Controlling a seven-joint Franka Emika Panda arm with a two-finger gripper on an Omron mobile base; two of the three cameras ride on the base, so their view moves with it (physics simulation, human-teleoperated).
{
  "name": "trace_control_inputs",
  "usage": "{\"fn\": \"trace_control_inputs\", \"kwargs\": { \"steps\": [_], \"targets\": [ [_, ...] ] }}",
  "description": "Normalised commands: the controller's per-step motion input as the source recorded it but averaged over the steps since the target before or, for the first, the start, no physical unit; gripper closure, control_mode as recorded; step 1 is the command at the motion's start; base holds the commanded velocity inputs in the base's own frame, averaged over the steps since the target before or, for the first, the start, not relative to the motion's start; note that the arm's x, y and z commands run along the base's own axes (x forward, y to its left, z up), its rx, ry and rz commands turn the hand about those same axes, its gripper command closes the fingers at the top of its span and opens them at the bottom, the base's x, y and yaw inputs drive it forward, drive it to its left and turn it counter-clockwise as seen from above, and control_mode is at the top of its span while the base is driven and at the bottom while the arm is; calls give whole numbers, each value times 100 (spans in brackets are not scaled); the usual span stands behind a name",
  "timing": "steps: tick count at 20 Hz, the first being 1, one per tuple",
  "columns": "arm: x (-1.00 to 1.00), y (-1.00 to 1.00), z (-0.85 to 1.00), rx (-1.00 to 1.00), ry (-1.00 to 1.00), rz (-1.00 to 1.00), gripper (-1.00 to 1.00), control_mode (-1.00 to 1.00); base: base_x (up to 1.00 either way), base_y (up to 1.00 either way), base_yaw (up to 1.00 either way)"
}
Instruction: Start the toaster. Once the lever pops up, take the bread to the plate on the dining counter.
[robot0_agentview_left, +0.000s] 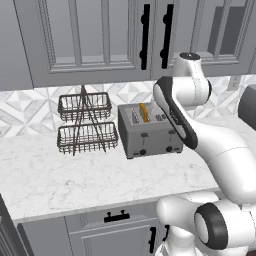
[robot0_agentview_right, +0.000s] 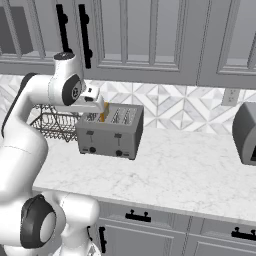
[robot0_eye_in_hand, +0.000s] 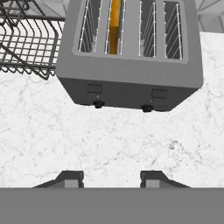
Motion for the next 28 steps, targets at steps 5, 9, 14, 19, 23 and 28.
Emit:
{"fn": "trace_control_inputs", "kwargs": {
  "steps": [5,9,14,19,23,28],
  "targets": [
    [-5,-4,-2,0,0,0,-100,-100,0,0,0],
    [-1,0,-20,0,-2,0,-100,-100,0,0,0],
    [0,6,-26,0,-4,0,-100,-100,0,0,0],
    [4,30,-33,0,-2,0,-100,-100,0,0,0],
    [11,35,-28,0,0,0,-100,-100,0,0,0],
    [19,17,-15,0,0,-1,100,-100,0,0,0]
  ]
}}
